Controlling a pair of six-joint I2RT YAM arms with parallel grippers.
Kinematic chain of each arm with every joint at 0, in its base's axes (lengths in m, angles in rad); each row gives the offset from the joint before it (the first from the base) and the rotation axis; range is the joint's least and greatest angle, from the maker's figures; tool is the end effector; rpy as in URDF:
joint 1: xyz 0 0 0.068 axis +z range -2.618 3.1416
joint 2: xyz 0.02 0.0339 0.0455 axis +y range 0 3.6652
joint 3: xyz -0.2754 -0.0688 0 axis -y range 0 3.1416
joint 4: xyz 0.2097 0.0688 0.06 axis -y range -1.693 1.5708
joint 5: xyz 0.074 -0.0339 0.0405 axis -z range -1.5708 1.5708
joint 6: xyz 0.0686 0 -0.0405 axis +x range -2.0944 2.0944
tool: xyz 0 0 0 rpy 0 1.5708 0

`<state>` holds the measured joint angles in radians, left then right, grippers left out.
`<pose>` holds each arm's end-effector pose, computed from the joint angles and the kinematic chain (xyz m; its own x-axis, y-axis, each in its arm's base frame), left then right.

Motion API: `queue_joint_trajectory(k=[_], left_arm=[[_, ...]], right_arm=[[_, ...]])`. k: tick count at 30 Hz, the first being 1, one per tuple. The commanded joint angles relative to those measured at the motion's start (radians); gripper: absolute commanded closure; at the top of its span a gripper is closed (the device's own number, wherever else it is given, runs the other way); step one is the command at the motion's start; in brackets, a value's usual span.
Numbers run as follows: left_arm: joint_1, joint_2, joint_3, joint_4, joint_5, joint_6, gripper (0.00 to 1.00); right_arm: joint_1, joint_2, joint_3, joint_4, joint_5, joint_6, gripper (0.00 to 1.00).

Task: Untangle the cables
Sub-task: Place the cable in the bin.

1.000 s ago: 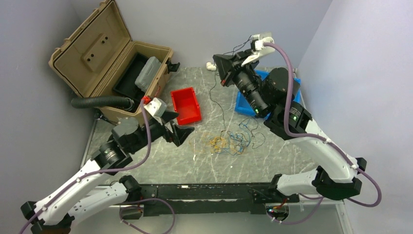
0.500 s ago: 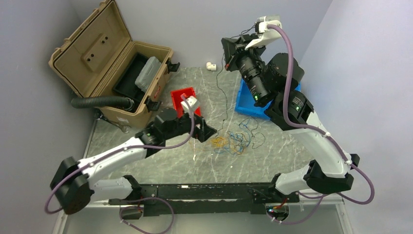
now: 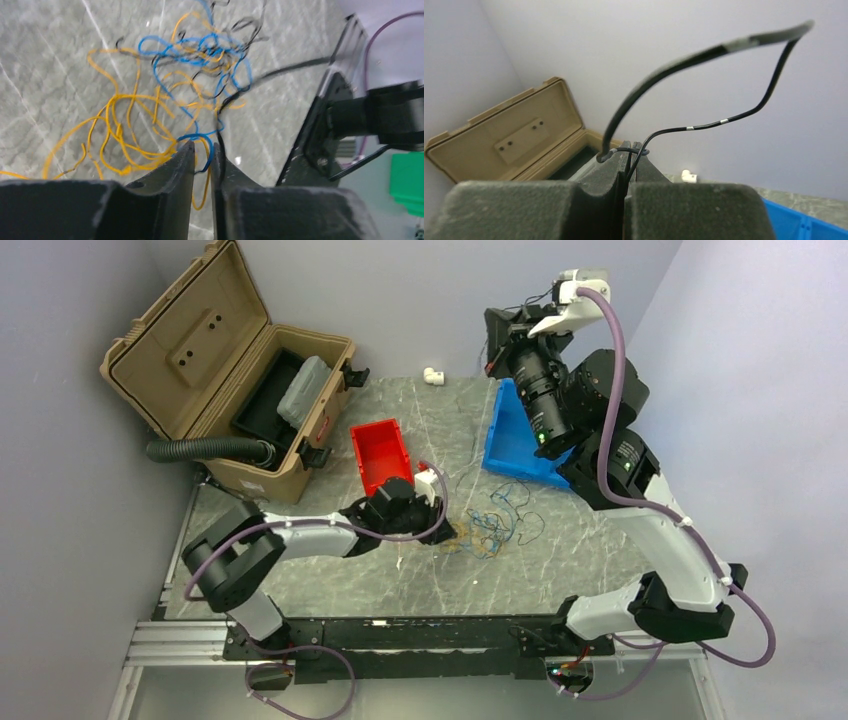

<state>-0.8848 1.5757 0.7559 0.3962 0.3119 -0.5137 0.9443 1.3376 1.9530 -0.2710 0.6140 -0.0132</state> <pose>0.1961 -0.2728 0.2193 -0.6757 0.0871 -0.7320 0.6678 0.4928 -0.5578 0.1583 0.1513 0.5954 0.2025 0.2614 -0.9438 -0.3415 0.9221 0.1821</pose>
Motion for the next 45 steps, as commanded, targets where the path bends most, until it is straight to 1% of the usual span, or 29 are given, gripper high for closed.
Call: queue_joint_trajectory(k=[1,3,5,8,11,15,19,24,29,35,41,45], left_arm=[[-0.009,0.066,-0.067,0.124,0.046,-0.056,0.79],[-0.010,0.069,-0.109,0.149,0.032,-0.069,0.81],[-0.010,0.056,-0.141,0.134,0.013,-0.072,0.85],[-0.010,0.009,-0.184,0.082,-0.029,-0.066,0.91],[-0.010,-0.080,-0.229,0.026,-0.075,-0.054,0.92],[-0.010,-0.229,-0.249,-0.095,-0.138,-0.036,0.92],[-0.011,-0.394,-0.257,-0.230,-0.189,-0.022,0.91],[-0.010,-0.538,-0.259,-0.357,-0.236,-0.010,0.91],[-0.010,-0.643,-0.254,-0.463,-0.279,-0.002,0.92],[-0.010,-0.750,-0.245,-0.552,-0.309,0.010,0.92],[-0.010,-0.785,-0.233,-0.600,-0.309,0.022,0.92],[-0.011,-0.790,-0.226,-0.606,-0.309,0.024,0.92]], right_arm=[[-0.032,-0.006,0.074,0.057,0.089,-0.111,1.00],[-0.060,-0.005,0.087,0.074,0.122,-0.154,1.00],[-0.110,-0.009,0.087,0.086,0.145,-0.181,1.00],[-0.223,-0.014,0.083,0.057,0.139,-0.157,1.00],[-0.329,-0.027,0.044,0.032,0.109,-0.110,1.00],[-0.422,-0.025,-0.023,0.009,0.067,-0.053,1.00],[-0.525,0.029,-0.041,-0.040,-0.002,0.005,1.00],[-0.634,0.121,-0.015,-0.110,-0.117,0.103,1.00],[-0.697,0.199,-0.002,-0.127,-0.187,0.158,1.00],[-0.736,0.288,0.012,-0.115,-0.223,0.190,1.00],[-0.759,0.371,0.028,-0.112,-0.211,0.211,1.00],[-0.763,0.382,-0.043,-0.082,-0.184,0.237,1.00]])
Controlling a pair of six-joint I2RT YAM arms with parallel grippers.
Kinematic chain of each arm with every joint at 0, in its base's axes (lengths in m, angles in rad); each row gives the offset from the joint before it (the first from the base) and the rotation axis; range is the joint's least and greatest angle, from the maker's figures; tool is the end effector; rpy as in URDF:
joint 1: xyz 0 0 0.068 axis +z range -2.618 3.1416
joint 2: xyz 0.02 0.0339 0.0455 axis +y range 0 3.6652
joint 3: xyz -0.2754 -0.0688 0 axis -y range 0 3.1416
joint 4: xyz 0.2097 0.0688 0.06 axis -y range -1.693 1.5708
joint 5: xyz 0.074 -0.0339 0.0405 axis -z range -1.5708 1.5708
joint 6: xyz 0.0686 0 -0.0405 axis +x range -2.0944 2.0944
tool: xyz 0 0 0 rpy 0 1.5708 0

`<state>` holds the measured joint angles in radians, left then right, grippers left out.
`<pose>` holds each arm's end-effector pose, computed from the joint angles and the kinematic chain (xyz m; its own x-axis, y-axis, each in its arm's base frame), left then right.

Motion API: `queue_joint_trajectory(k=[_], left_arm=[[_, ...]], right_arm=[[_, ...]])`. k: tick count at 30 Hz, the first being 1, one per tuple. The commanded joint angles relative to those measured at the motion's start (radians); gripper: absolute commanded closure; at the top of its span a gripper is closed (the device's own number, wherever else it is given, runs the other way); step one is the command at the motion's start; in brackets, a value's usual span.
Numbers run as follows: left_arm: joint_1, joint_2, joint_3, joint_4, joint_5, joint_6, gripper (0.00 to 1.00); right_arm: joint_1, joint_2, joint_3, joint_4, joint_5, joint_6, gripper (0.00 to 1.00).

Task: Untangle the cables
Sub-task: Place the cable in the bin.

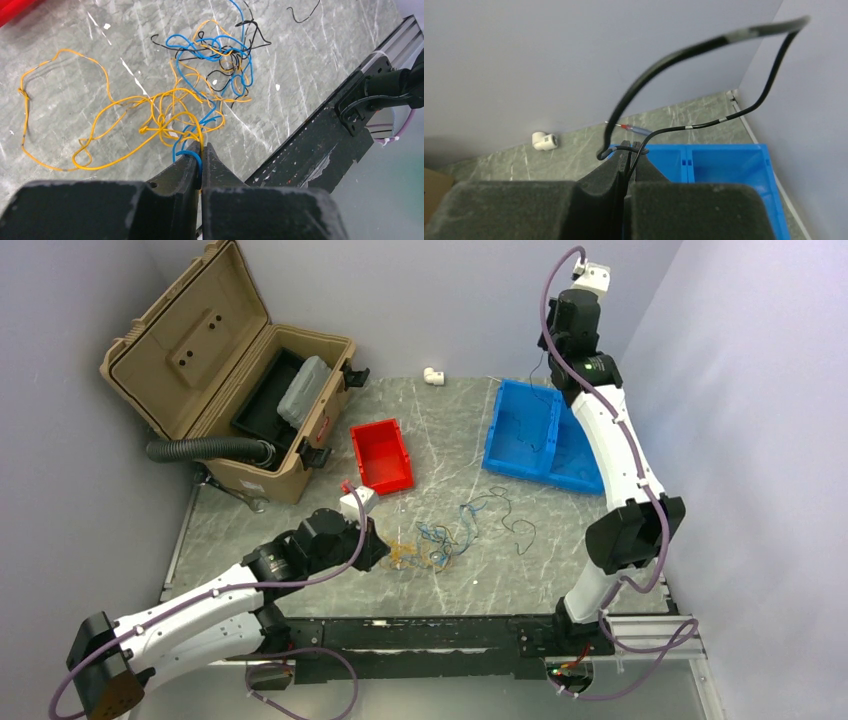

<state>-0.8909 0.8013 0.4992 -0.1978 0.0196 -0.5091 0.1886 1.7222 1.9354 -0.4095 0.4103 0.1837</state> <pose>0.1068 -0.1343 0.2379 -0.6474 0.0256 -0.7618 0.5414 0.7189 -0.4360 0.3863 0.0459 0.4621 -0.1496 0.1420 -0.9785 0.2438 0.9644 0.1027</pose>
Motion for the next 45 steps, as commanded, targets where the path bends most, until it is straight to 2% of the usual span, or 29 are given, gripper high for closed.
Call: queue_joint_trajectory(k=[1,10,18,24,27,32,37,41,45], left_arm=[[-0.004,-0.018,0.034,-0.012,-0.017,0.020,0.92],[-0.004,-0.021,0.041,-0.008,-0.017,0.023,0.92],[-0.004,-0.034,0.022,0.006,-0.017,0.015,0.92],[-0.003,-0.046,0.012,0.006,-0.017,0.012,0.92],[-0.004,-0.057,0.008,0.003,-0.017,0.011,0.92],[-0.003,-0.068,0.011,-0.010,-0.017,0.011,0.92],[-0.005,-0.070,0.027,-0.019,-0.017,0.017,0.92],[-0.003,-0.066,0.043,-0.030,-0.017,0.023,0.92],[-0.005,-0.066,0.037,-0.021,-0.017,0.016,0.92]], right_arm=[[-0.009,-0.005,-0.054,0.068,0.022,0.052,1.00],[-0.026,0.021,-0.245,0.084,-0.032,0.101,1.00],[-0.050,0.085,-0.297,0.037,-0.218,0.115,1.00],[-0.052,0.142,-0.275,0.013,-0.343,0.120,1.00],[-0.051,0.163,-0.214,0.016,-0.388,0.122,1.00],[-0.052,0.229,-0.006,-0.080,-0.339,0.141,1.00],[-0.057,0.279,0.125,-0.135,-0.322,0.137,1.00],[-0.071,0.279,0.140,-0.137,-0.323,0.139,1.00],[-0.083,0.255,0.082,-0.118,-0.332,0.143,1.00]])
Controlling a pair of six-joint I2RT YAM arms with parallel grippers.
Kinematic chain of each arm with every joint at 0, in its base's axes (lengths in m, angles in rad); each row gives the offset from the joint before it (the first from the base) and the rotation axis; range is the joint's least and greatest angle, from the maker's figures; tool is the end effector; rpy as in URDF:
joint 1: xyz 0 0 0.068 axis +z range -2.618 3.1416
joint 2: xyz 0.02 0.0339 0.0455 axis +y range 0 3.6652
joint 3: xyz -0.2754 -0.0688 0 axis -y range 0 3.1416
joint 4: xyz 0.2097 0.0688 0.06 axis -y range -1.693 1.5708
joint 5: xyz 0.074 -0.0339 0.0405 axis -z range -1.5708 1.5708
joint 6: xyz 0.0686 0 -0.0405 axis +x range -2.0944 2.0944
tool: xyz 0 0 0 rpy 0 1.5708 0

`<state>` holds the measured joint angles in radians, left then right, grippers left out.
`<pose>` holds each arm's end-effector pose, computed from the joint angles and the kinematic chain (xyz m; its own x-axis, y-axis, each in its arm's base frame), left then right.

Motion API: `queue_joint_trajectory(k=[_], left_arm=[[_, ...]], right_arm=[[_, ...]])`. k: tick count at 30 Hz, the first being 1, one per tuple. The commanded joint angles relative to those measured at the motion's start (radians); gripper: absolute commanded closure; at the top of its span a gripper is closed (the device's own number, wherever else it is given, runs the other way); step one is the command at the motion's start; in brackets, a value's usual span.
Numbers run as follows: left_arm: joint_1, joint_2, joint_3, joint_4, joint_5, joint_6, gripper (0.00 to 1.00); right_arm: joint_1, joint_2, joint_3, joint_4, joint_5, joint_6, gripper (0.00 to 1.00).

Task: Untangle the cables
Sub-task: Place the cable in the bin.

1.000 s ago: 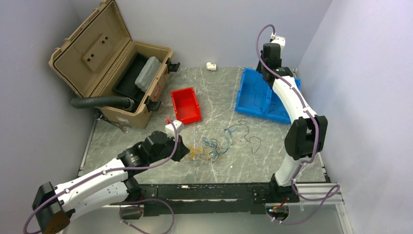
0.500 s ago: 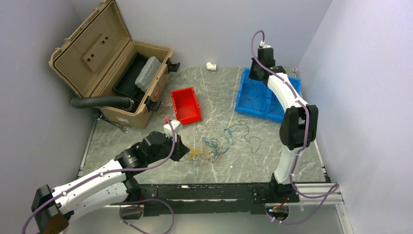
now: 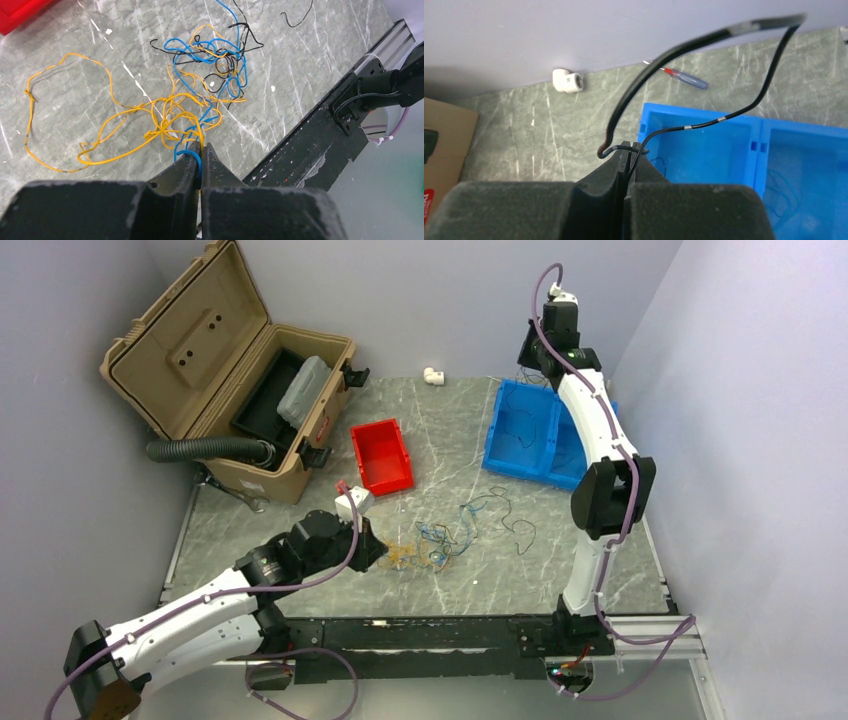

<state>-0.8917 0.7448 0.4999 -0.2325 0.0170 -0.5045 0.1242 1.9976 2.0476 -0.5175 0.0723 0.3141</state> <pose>0.1009 -0.1269 0.2420 -0.6333 0.0151 -0.7738 0.5499 0.7123 -0.4362 0.4646 0.0530 0.3704 -0.4437 0.2552 -0.8591 0.0815 0.9661 0.2448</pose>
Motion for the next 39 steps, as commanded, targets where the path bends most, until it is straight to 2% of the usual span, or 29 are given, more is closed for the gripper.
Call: queue_joint_trajectory(k=[1,9,14,18,21,27,33,36,39], left_arm=[[-0.004,-0.009,0.033,0.016,-0.014,0.010,0.92],[-0.003,-0.004,0.032,0.024,-0.014,0.003,0.93],[-0.003,-0.006,0.037,0.015,-0.014,0.009,0.92],[-0.004,-0.002,0.048,0.008,-0.014,0.015,0.92],[-0.004,0.000,0.051,0.011,-0.014,0.014,0.92],[-0.003,-0.006,0.051,0.010,-0.014,0.009,0.92],[-0.003,-0.016,0.066,-0.015,-0.014,0.026,0.92],[-0.004,-0.013,0.076,-0.020,-0.014,0.036,0.92],[-0.003,-0.004,0.085,-0.026,-0.014,0.043,0.92]], right_arm=[[-0.020,-0.031,-0.059,0.002,0.004,0.014,1.00],[-0.030,-0.102,-0.337,0.119,-0.021,0.050,1.00],[-0.042,-0.097,-0.390,0.134,-0.040,0.054,0.99],[-0.046,-0.095,-0.367,0.112,-0.052,0.049,0.67],[-0.047,-0.119,-0.361,0.104,-0.042,0.043,0.56],[-0.046,-0.208,-0.401,0.090,-0.060,0.028,0.45],[-0.037,-0.354,-0.593,0.153,-0.195,0.063,0.41],[0.026,-0.456,-0.718,0.189,-0.265,0.057,0.36],[0.172,-0.510,-0.811,0.143,-0.168,0.022,0.32]])
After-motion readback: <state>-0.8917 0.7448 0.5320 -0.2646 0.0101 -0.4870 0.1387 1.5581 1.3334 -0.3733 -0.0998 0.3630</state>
